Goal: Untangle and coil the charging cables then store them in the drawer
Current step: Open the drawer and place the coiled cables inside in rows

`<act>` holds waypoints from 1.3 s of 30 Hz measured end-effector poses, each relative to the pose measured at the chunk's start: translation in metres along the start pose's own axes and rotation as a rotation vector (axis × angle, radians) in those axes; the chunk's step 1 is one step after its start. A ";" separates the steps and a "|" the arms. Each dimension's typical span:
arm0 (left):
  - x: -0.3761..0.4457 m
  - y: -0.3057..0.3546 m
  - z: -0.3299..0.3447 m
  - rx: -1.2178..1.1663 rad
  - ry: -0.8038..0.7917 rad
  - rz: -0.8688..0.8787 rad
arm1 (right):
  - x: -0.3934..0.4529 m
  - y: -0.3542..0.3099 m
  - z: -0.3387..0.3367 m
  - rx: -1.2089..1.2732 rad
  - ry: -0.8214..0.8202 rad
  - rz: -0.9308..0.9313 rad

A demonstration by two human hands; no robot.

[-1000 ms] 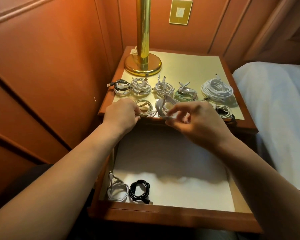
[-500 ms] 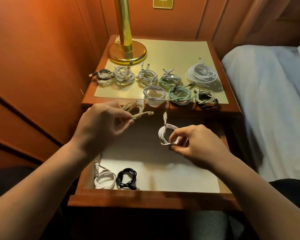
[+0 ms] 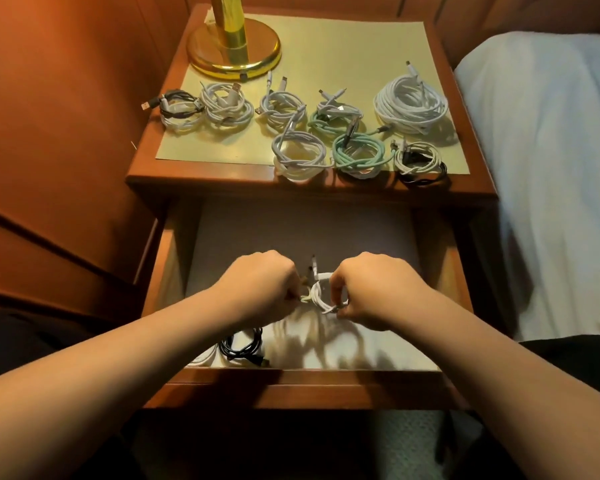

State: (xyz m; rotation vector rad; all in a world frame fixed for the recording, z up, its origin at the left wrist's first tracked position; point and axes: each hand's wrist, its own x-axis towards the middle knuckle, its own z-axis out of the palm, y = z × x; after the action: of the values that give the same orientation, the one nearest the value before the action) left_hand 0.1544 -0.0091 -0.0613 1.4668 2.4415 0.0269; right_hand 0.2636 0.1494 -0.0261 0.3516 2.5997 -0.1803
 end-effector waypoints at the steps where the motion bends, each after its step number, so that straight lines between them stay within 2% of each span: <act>1: 0.002 0.002 0.005 0.007 -0.053 0.010 | 0.003 -0.004 0.004 -0.019 -0.029 -0.020; 4: 0.005 0.002 0.013 0.018 -0.182 0.062 | 0.010 -0.009 0.015 -0.067 -0.100 -0.066; 10: 0.010 0.001 0.017 -0.127 -0.388 0.149 | 0.017 -0.008 0.021 -0.092 -0.267 -0.093; 16: 0.006 0.008 0.032 -0.105 -0.452 0.197 | 0.020 -0.006 0.020 -0.085 -0.362 -0.088; 23: 0.004 0.000 0.032 -0.195 -0.633 0.176 | 0.023 -0.007 0.028 -0.029 -0.427 -0.070; 25: 0.008 -0.004 0.024 -0.234 -0.610 0.159 | 0.026 -0.001 0.020 -0.010 -0.476 -0.051; 26: 0.010 -0.006 0.021 -0.212 -0.547 0.145 | 0.028 0.003 0.016 -0.001 -0.483 -0.031; 29: 0.017 -0.014 0.022 -0.020 -0.254 0.103 | 0.032 0.016 0.012 -0.007 -0.355 0.005; 31: 0.018 -0.016 0.026 -0.050 -0.177 0.081 | 0.033 0.020 0.014 0.002 -0.318 0.017; 35: 0.015 -0.011 0.028 -0.112 -0.292 0.172 | 0.034 0.016 0.020 0.037 -0.410 -0.013; 39: 0.013 -0.006 0.030 -0.074 -0.368 0.183 | 0.036 0.014 0.028 0.025 -0.410 -0.044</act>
State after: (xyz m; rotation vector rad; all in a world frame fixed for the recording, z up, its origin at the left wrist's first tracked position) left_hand 0.1510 -0.0050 -0.0944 1.5058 1.9917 -0.1038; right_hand 0.2500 0.1655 -0.0691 0.2372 2.2024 -0.2698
